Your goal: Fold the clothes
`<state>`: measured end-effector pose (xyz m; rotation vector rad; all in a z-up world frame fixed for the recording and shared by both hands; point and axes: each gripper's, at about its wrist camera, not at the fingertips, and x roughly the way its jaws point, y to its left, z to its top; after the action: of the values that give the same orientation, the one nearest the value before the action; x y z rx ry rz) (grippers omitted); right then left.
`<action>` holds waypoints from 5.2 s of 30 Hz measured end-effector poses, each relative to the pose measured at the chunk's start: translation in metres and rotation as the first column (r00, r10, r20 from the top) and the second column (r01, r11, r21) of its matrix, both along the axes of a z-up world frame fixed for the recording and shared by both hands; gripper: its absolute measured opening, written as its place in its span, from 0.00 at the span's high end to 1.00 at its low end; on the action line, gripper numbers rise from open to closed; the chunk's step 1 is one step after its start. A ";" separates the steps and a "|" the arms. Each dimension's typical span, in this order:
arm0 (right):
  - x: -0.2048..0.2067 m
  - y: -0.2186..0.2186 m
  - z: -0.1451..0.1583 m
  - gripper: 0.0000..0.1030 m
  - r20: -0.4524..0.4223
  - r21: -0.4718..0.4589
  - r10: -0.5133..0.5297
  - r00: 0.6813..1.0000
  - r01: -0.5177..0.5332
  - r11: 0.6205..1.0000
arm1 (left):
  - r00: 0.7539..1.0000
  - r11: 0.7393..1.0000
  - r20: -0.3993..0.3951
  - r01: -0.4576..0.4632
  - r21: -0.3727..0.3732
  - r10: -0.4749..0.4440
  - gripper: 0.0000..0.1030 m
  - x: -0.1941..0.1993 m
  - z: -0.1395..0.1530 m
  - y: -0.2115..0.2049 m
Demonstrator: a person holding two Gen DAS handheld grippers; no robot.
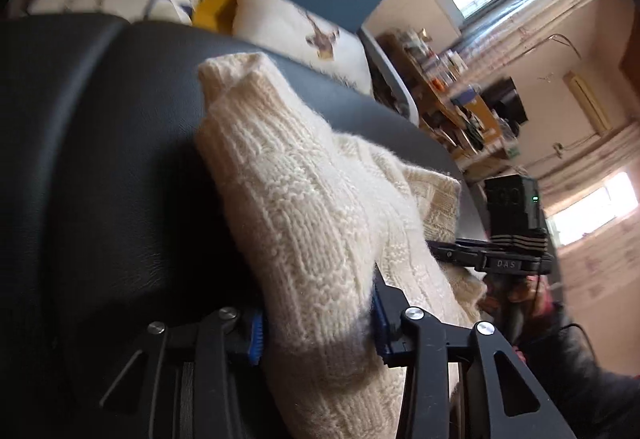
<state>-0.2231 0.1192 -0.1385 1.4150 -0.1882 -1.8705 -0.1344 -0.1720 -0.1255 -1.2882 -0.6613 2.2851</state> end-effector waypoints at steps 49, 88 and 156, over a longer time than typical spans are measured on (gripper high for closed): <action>0.073 -0.401 0.060 0.77 -0.088 0.178 0.781 0.618 -0.762 0.623 | 0.493 0.463 -0.105 -0.858 -0.221 0.863 0.48 0.241 0.048 -0.246; 0.042 -0.422 0.032 0.85 -0.042 0.230 0.634 0.772 -0.610 0.758 | 0.562 0.546 0.010 -0.800 -0.250 0.827 0.42 0.225 0.015 -0.237; 0.172 -0.377 0.134 0.43 -0.548 0.145 0.291 0.784 -0.254 0.956 | 0.328 0.049 -0.436 -0.841 -0.539 0.838 0.11 0.264 0.134 -0.166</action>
<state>-0.0512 -0.2579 -0.0042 0.8079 0.3597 -1.9662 0.1292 -0.3381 0.0090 -1.3343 -0.6419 3.9051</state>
